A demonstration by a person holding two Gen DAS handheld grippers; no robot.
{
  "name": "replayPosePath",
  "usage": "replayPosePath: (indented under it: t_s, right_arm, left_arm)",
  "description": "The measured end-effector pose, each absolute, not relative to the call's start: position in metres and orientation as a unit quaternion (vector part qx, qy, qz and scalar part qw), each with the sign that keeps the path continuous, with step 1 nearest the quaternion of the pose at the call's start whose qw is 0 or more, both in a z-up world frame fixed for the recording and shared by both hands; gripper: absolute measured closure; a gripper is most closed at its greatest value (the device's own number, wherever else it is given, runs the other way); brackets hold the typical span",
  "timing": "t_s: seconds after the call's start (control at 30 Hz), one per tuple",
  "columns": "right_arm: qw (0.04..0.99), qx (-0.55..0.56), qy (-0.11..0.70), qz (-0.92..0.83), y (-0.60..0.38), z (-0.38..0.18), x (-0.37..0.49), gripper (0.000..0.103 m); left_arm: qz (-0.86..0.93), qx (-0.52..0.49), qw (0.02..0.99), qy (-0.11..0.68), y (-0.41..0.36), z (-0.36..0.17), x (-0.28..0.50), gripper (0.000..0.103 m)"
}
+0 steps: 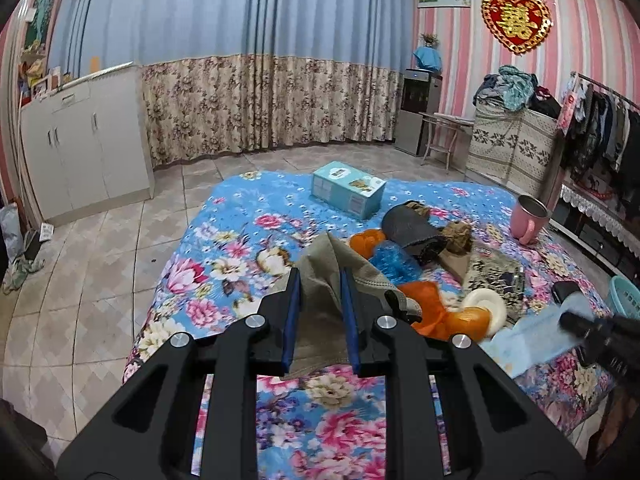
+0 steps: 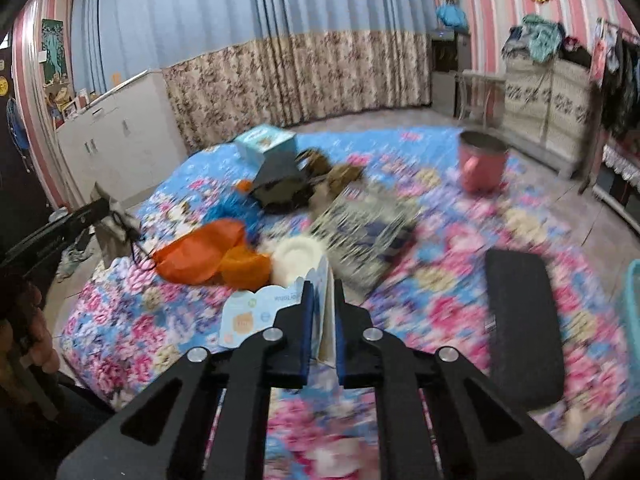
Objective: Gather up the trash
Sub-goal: 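Carry cloth and card to the blue basket and open both tools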
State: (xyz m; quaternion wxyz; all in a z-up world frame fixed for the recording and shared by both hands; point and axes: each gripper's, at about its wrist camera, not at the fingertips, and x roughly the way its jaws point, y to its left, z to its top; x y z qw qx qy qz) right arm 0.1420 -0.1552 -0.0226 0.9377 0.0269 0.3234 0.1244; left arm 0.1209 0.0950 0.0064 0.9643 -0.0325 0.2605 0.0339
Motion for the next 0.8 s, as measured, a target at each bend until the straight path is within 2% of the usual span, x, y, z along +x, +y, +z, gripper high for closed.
replayPosePath:
  t_s: [0.2, 0.4, 0.8]
  right_arm:
    - [0.955, 0.025, 0.283, 0.085, -0.203, 0.004, 0.135, 0.095]
    - [0.965, 0.076, 0.249, 0.038, -0.277, 0.021, 0.126, 0.095]
    - [0.965, 0.122, 0.204, -0.114, -0.444, 0.041, 0.079, 0.095]
  left_arm:
    - [0.001, -0.015, 0.968, 0.249, 0.058, 0.026, 0.122, 0.084]
    - [-0.055, -0.012, 0.967, 0.248, 0.003, 0.043, 0.136, 0.084]
    - [-0.202, 0.035, 0.949, 0.241, -0.18, 0.052, 0.165, 0.084]
